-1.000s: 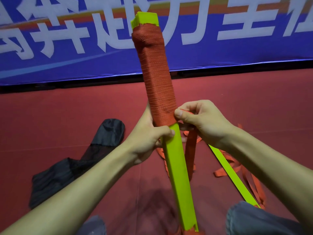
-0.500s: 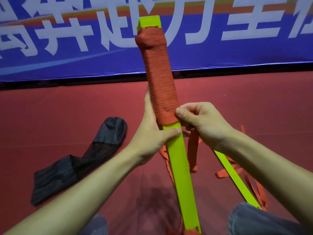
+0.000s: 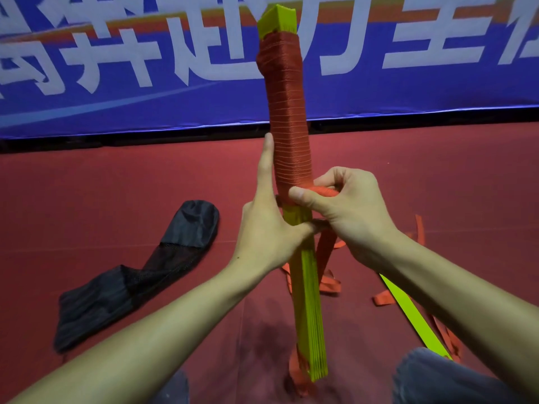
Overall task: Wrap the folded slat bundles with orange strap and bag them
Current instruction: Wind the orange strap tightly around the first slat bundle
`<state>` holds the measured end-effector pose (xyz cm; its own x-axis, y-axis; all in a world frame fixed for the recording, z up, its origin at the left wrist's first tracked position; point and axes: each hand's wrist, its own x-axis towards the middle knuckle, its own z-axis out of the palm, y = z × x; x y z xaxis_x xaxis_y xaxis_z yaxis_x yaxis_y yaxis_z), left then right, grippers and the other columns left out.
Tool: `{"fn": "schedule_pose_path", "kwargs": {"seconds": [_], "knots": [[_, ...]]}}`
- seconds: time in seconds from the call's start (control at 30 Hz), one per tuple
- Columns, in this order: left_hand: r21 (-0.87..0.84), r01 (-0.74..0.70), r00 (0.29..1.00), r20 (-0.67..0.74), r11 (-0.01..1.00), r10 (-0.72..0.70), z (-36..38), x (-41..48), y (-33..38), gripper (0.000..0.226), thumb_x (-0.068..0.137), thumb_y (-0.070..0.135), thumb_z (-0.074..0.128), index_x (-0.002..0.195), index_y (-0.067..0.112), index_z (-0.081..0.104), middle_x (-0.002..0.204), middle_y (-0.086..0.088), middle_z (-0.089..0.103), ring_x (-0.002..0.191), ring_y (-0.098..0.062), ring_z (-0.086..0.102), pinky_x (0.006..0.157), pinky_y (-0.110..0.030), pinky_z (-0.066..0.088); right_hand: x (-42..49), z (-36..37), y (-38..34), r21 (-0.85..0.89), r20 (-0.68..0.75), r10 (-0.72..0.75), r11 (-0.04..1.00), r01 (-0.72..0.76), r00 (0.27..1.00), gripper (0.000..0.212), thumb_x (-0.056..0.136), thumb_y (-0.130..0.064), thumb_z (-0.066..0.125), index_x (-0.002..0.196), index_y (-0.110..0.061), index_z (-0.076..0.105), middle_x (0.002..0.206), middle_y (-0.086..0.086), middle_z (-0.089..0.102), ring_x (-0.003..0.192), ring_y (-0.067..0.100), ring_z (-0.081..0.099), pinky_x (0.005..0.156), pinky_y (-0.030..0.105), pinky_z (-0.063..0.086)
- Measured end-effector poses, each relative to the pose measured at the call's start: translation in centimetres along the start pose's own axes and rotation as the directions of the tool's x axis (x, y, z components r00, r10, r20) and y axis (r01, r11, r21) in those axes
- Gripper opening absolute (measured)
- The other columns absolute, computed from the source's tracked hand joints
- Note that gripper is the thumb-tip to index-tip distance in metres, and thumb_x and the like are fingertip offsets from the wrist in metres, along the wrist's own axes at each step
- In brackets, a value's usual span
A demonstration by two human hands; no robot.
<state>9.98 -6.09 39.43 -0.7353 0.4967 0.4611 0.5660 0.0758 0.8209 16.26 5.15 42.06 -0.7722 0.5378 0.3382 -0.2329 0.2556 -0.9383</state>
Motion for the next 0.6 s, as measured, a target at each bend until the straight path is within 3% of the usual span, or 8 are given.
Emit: {"fn": "schedule_pose_path", "kwargs": {"seconds": [0.1,0.23,0.33,0.47,0.6], "knots": [[-0.074,0.066,0.998,0.015,0.995,-0.065,-0.6,0.3,-0.2,0.129,0.061,0.013,0.090,0.137,0.075,0.007,0.085,0.004,0.075,0.074,-0.014,0.073,0.071,-0.045,0.062,0.3,-0.5,-0.1,-0.101,0.056,-0.028,0.994,0.034,0.998,0.029,0.072,-0.019,0.084,0.075,0.000,0.062,0.064,0.008,0.065,0.056,0.007,0.056,0.051,0.023,0.045],[-0.161,0.176,0.984,0.061,0.971,-0.168,-1.1,0.5,-0.7,0.127,0.061,0.009,0.090,0.145,0.066,0.013,0.087,-0.008,0.075,0.083,-0.031,0.073,0.071,-0.056,0.061,0.9,-1.5,0.0,-0.163,0.173,-0.091,0.979,0.120,0.981,0.012,0.080,-0.012,0.078,0.074,-0.010,0.068,0.066,-0.003,0.066,0.056,-0.001,0.052,0.056,0.013,0.042],[-0.236,0.242,0.968,0.132,0.941,-0.215,-1.3,0.3,-0.5,0.122,0.070,-0.008,0.084,0.148,0.059,0.018,0.094,-0.018,0.072,0.088,-0.035,0.072,0.070,-0.052,0.062,1.3,-2.0,0.3,-0.205,0.185,-0.110,0.968,0.148,0.976,0.010,0.078,-0.011,0.079,0.077,-0.005,0.071,0.070,0.005,0.070,0.059,0.002,0.055,0.058,0.015,0.044],[-0.301,0.278,0.955,0.191,0.912,-0.228,-1.2,0.3,-0.5,0.119,0.073,-0.014,0.080,0.150,0.053,0.018,0.099,-0.019,0.072,0.088,-0.027,0.073,0.063,-0.040,0.062,1.7,-2.7,1.1,-0.211,0.167,-0.115,0.966,0.149,0.979,0.015,0.077,-0.015,0.080,0.076,-0.003,0.071,0.074,0.015,0.070,0.064,0.010,0.056,0.061,0.025,0.046],[-0.370,0.292,0.950,0.220,0.882,-0.223,-1.2,0.3,-0.5,0.118,0.073,-0.017,0.077,0.149,0.052,0.019,0.104,-0.021,0.070,0.094,-0.024,0.074,0.060,-0.033,0.058,2.0,-3.0,1.6,-0.169,0.162,-0.088,0.979,0.115,0.983,0.016,0.077,-0.016,0.080,0.072,-0.005,0.070,0.066,0.009,0.065,0.062,0.007,0.053,0.060,0.022,0.043]]}}
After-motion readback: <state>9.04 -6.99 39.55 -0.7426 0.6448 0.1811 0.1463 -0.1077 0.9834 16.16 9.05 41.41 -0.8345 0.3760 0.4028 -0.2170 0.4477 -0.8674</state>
